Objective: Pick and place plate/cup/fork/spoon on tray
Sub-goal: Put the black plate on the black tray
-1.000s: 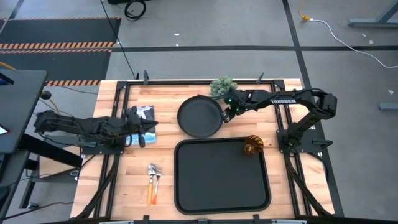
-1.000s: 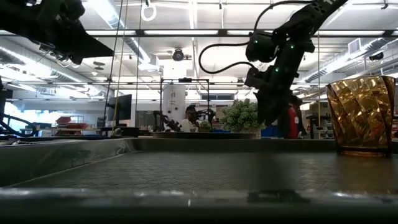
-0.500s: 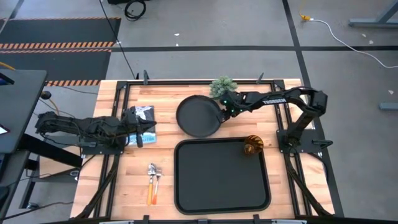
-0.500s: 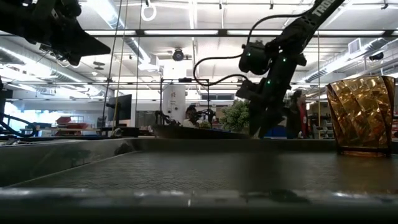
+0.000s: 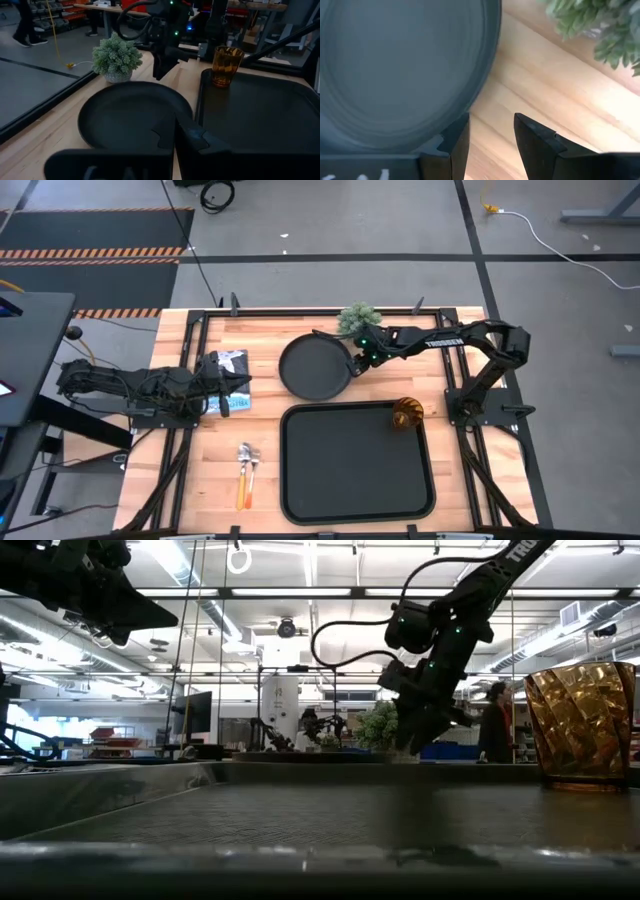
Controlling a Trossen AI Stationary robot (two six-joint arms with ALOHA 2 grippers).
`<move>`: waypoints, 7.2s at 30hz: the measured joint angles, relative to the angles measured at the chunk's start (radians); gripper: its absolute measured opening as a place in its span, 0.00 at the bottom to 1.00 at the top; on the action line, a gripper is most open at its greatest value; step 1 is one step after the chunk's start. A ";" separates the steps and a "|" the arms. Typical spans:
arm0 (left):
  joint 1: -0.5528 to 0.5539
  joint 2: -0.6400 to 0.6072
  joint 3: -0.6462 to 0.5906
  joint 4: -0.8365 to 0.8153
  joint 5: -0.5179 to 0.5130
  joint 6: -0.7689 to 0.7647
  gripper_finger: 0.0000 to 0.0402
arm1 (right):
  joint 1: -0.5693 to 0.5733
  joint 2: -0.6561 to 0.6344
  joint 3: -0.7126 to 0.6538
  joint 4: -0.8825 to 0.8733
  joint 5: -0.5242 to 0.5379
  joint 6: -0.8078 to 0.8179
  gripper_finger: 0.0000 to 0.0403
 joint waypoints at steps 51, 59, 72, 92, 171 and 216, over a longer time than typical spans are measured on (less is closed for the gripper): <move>0.000 0.000 0.000 0.008 0.000 0.060 0.02 | 0.098 -0.012 -0.019 0.092 0.189 0.085 0.39; 0.000 0.000 0.000 0.008 0.000 0.063 0.02 | 0.076 -0.012 -0.056 0.176 0.107 0.113 0.39; 0.000 0.000 0.000 0.008 0.000 0.080 0.02 | 0.040 -0.012 -0.105 0.276 0.030 0.135 0.39; 0.000 0.001 0.001 0.007 0.001 0.079 0.02 | 0.025 0.059 -0.110 0.312 0.029 0.126 0.53; 0.002 0.001 0.001 0.009 -0.012 0.063 0.02 | 0.346 -0.019 0.235 -0.133 0.041 -0.153 0.02; 0.002 0.073 0.001 0.031 -0.008 0.052 0.02 | 0.474 0.291 0.555 -0.506 0.005 -0.579 0.02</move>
